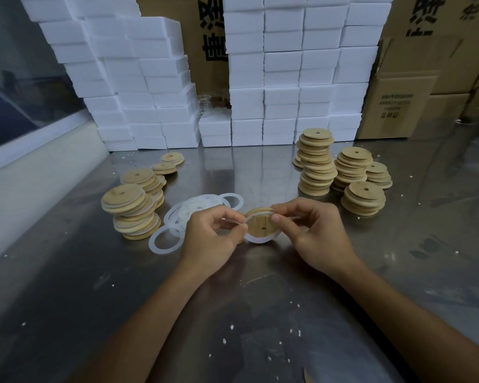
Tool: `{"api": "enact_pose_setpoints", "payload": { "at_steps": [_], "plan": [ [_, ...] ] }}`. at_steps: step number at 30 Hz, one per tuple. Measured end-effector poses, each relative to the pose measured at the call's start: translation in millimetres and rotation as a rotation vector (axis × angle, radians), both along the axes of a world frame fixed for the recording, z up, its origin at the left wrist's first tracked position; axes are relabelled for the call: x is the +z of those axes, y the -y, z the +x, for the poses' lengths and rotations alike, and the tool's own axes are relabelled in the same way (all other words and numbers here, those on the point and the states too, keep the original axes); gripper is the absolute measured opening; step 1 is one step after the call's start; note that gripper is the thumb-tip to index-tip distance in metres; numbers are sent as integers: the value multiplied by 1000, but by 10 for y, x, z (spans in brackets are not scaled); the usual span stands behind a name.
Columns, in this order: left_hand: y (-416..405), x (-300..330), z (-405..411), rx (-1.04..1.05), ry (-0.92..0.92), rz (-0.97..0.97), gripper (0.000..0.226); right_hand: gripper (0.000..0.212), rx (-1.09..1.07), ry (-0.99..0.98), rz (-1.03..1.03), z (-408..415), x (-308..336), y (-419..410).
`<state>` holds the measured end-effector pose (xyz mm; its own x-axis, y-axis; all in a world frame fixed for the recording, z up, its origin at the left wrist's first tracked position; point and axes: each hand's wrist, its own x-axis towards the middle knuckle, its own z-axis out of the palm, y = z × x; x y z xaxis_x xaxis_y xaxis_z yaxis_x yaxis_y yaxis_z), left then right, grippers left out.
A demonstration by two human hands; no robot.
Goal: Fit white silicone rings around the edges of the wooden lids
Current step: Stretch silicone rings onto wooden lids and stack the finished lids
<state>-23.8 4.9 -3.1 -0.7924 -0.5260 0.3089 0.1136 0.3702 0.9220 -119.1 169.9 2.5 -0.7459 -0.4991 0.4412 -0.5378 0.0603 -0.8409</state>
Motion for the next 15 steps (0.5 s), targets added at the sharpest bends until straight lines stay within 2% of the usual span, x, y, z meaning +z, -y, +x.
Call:
{"api": "enact_pose_setpoints", "payload": {
  "at_steps": [5, 9, 15],
  "plan": [
    [-18, 6, -6, 13, -76, -237, 11, 11, 14, -24, 8, 6, -3, -9],
    [-14, 9, -15, 40, -46, -210, 6, 5, 41, 27, -2, 15, -9, 8],
    [-22, 25, -11, 53, -21, -198, 14, 12, 83, 280, -106, 5, 5, 15]
  ]
}}
